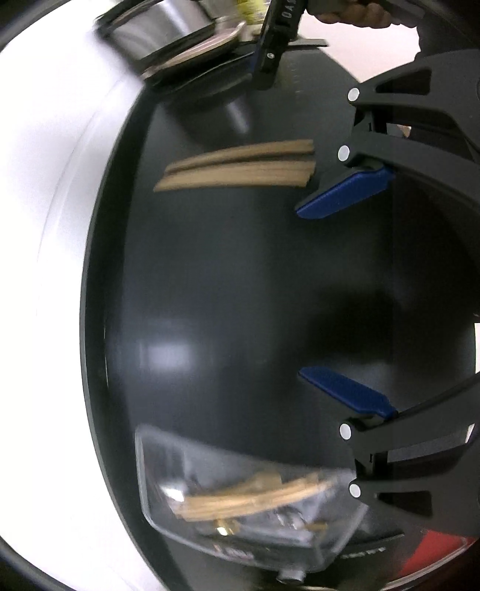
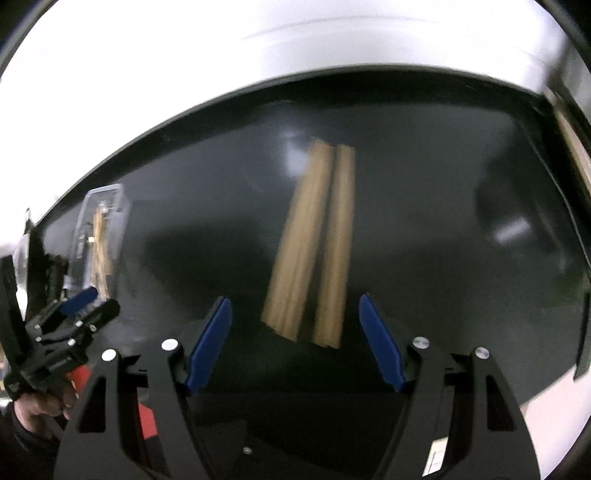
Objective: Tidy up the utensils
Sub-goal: 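Move both tools back over the remaining chopsticks on the table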
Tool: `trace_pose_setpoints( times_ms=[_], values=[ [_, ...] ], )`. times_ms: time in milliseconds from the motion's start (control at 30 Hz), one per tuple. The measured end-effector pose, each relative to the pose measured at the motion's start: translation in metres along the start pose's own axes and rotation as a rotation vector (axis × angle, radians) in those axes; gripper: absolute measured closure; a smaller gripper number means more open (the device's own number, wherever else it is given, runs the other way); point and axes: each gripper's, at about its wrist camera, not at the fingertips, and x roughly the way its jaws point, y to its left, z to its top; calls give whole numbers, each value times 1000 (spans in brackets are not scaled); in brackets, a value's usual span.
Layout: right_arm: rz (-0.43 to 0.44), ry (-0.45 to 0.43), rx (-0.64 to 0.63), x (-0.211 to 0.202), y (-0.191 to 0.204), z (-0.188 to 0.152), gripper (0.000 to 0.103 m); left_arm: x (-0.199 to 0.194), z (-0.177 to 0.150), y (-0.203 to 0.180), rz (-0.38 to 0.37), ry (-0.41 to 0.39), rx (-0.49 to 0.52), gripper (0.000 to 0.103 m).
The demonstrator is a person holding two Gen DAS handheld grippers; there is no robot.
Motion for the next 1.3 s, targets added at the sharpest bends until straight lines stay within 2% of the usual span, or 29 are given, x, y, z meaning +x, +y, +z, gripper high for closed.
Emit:
trace_pose_setpoints(
  times_ms=[100, 267, 667, 800, 933, 1167, 1300],
  values=[
    [-8, 4, 15, -3, -19, -14, 33, 14, 1, -33, -21, 27, 65, 23],
    [-35, 16, -31, 1, -31, -31, 33, 36, -4, -64, -23, 68, 154, 23],
    [-126, 124, -159, 83, -16, -50, 33, 110, -34, -99, -14, 182, 355, 23],
    [-150, 132, -217, 98, -9, -53, 33, 124, -31, -96, -29, 181, 346, 23],
    [-185, 131, -265, 107, -6, -52, 33, 133, -25, -97, 7, 167, 392, 23],
    [-188, 111, -254, 108, -14, -39, 33, 141, -7, -110, 6, 160, 405, 22],
    [-199, 120, -203, 105, -31, -29, 33, 142, 1, -107, 11, 158, 381, 22]
  ],
)
